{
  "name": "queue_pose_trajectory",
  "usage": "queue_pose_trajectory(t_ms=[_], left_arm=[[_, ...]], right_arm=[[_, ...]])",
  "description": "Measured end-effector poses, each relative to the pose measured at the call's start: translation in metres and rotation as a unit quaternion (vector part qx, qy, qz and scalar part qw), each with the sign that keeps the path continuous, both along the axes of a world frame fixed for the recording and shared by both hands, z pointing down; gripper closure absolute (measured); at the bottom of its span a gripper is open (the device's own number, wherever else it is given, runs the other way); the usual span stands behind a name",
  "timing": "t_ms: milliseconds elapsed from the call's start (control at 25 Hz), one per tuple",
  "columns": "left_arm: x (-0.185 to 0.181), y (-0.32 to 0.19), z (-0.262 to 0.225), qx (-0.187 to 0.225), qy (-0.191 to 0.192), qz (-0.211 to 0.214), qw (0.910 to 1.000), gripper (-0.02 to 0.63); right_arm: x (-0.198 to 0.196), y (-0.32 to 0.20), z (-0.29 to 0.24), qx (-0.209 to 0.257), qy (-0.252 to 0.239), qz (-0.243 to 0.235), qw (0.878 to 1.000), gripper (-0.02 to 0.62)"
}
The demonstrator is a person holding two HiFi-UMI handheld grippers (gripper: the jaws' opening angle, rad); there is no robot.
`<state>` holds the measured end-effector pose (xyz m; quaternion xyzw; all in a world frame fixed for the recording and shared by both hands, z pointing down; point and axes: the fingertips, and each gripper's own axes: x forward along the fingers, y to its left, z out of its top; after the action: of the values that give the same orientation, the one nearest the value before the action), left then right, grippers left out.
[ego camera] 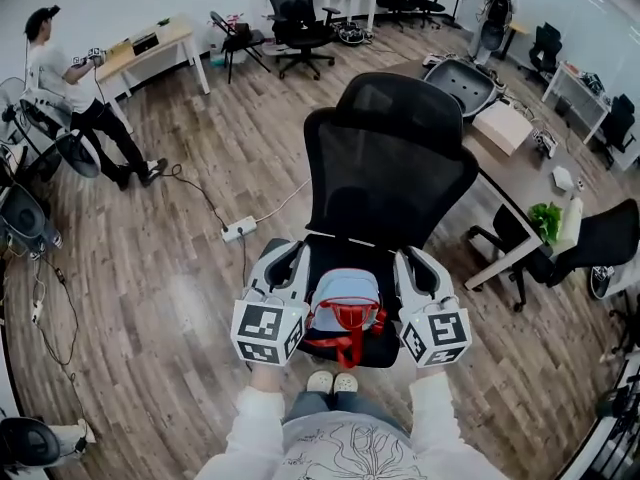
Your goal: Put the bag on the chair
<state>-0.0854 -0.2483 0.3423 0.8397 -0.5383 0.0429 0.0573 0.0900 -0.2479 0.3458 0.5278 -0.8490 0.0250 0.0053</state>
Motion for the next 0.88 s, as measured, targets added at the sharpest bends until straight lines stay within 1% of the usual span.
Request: queue_pose_trajectory(t_ms=[120,280,480,680,880], left_arm=[[0.005,0.008,-0.025,0.028,0.002,0.002,0.9996,0.584],[0.008,0.017,-0.044,0.047,0.007,0.005,0.9988,0.584],[0.002,0.029,-0.051,0.053,0.014,-0.007,0.9985,0.584],[-0.008,0.037,-0.053,0.054,0.020,-0.021,0.9981,0.584],[-0.008,0.043,-0.059,0.059,0.018,-0.020,0.9979,0.584]], right_arm=[[0.004,0.007,-0.019,0.020,-0.007,0.009,1.000,0.528],[0.015,0.015,-0.032,0.032,-0.011,0.025,0.999,0.528],[0.028,0.024,-0.044,0.042,-0.021,0.044,0.998,0.528],[0.025,0.030,-0.052,0.051,-0.021,0.042,0.998,0.528],[0.022,0.034,-0.053,0.049,-0.020,0.038,0.998,0.529]])
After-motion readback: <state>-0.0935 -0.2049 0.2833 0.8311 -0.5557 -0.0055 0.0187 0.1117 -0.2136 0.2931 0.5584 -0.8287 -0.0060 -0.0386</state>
